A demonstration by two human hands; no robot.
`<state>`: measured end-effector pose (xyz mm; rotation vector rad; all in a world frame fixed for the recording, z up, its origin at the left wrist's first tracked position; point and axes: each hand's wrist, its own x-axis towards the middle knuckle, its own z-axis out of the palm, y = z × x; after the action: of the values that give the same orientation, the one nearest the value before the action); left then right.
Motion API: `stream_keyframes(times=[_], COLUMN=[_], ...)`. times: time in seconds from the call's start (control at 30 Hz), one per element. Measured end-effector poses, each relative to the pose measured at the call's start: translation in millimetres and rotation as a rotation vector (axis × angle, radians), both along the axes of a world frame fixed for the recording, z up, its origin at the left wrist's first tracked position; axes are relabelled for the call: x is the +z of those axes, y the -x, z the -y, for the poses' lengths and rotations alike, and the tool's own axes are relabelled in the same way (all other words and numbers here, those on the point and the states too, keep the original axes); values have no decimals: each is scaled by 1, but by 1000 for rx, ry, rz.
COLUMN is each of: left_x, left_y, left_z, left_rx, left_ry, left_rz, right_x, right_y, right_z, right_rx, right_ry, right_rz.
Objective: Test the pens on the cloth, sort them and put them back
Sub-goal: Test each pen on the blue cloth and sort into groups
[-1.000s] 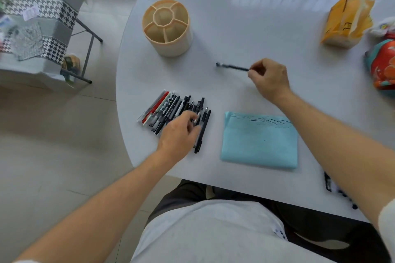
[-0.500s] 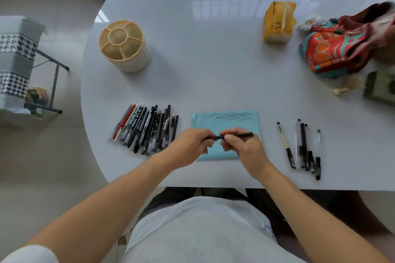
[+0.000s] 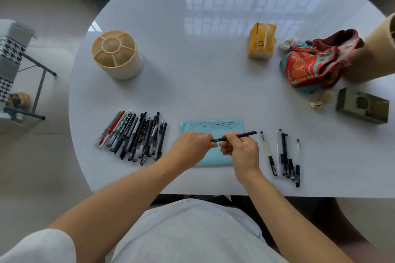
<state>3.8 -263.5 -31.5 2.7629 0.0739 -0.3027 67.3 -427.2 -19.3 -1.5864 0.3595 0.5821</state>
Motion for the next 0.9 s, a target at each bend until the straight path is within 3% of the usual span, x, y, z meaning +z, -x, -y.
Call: stream_keyframes(times=[0.07,0.13,0.33,0.57,0.77,0.9], left_x=[-7,-12,-15,-29,-34,-34], left_y=[4,17,24,40,40,40], left_z=[-19,-39,-25,-26,-27,-28], left_rx=[83,183,117,64,107,125], left_ry=[-37,0,196,210,222,247], left_rz=[-69,-80,1,-3,5,-12], right_x=[-1,-4,-21,-45,-45,-42], right_y=[-23,-46,-20,-6,-9,-14], right_z=[16,36,-11,-46,-45,-41], right_rx=[-152,-169,291,540,520,444], right_ry=[38,108,70,284,377,373], right_rz=[3,73,238,544,634,560])
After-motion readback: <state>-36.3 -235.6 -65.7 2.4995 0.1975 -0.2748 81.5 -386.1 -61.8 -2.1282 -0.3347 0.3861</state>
